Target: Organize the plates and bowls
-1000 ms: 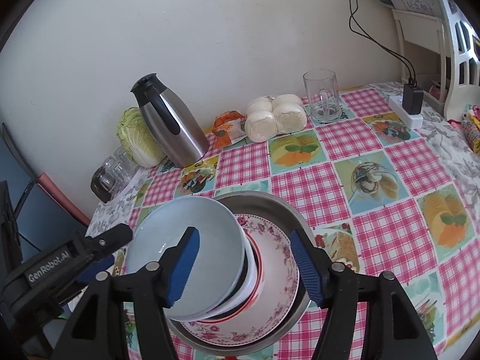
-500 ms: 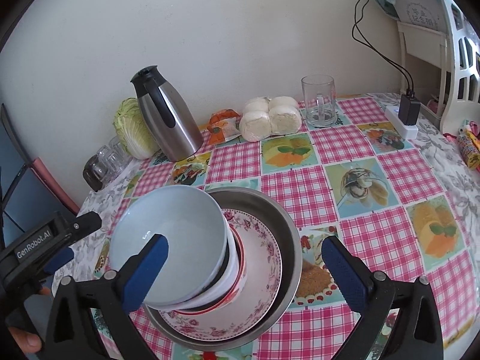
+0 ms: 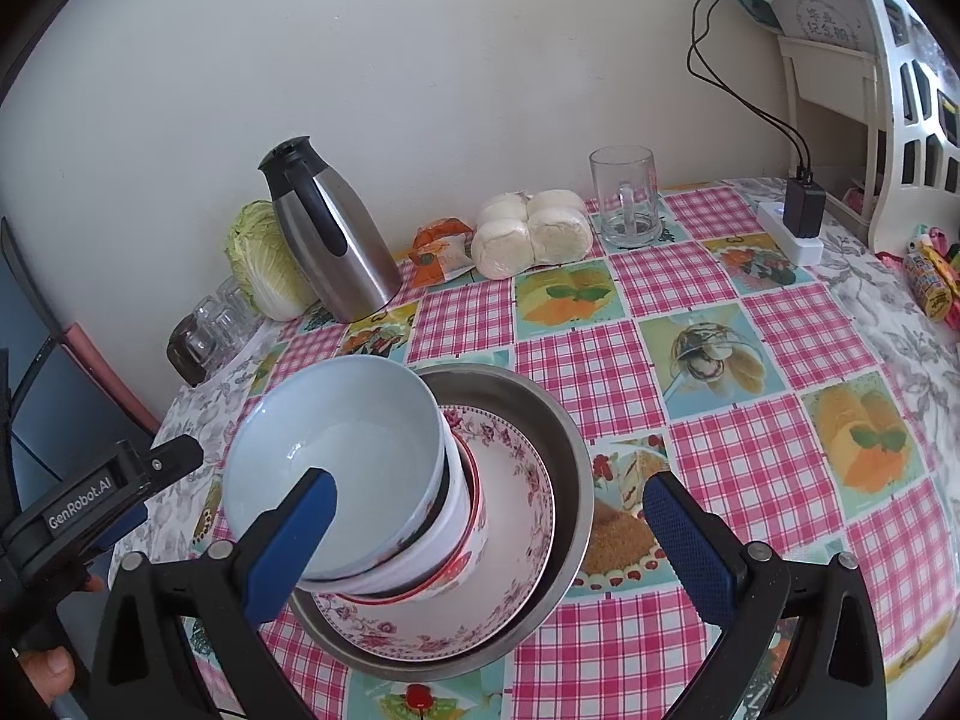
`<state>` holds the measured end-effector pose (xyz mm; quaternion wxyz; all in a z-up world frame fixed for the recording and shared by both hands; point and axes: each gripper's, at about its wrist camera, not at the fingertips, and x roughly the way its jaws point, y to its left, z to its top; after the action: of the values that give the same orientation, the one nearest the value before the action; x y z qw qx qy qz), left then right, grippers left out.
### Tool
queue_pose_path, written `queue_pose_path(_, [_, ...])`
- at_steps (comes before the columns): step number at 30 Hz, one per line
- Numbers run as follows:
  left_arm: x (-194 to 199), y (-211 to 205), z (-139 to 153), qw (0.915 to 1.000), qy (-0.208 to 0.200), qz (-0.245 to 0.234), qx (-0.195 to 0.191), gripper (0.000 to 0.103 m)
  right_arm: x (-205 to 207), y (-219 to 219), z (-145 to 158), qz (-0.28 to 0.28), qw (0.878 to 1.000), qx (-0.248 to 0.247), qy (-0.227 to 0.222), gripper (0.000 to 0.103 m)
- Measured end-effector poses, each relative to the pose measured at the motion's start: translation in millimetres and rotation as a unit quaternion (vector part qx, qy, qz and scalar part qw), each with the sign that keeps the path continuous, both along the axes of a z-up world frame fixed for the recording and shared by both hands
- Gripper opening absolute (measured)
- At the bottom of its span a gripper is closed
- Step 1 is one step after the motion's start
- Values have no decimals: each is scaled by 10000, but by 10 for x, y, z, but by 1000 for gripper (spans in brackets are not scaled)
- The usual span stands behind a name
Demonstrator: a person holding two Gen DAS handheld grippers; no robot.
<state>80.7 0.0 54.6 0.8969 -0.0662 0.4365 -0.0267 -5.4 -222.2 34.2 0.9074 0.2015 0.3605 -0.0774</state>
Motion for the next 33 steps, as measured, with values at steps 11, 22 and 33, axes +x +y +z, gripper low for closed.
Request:
queue_pose_path(11, [-225, -40, -142, 9990, 89, -424, 98, 100, -246, -7, -25, -115, 9999, 46, -52, 103])
queue_pose_path(22, [-403, 1, -262, 9978, 155, -636, 116, 100, -404, 31, -178, -121, 9999, 55, 107, 103])
queue_pose_path(33, [-464, 0, -439, 9936, 305, -851, 674, 100, -465, 84, -337, -155, 9992, -54, 361, 103])
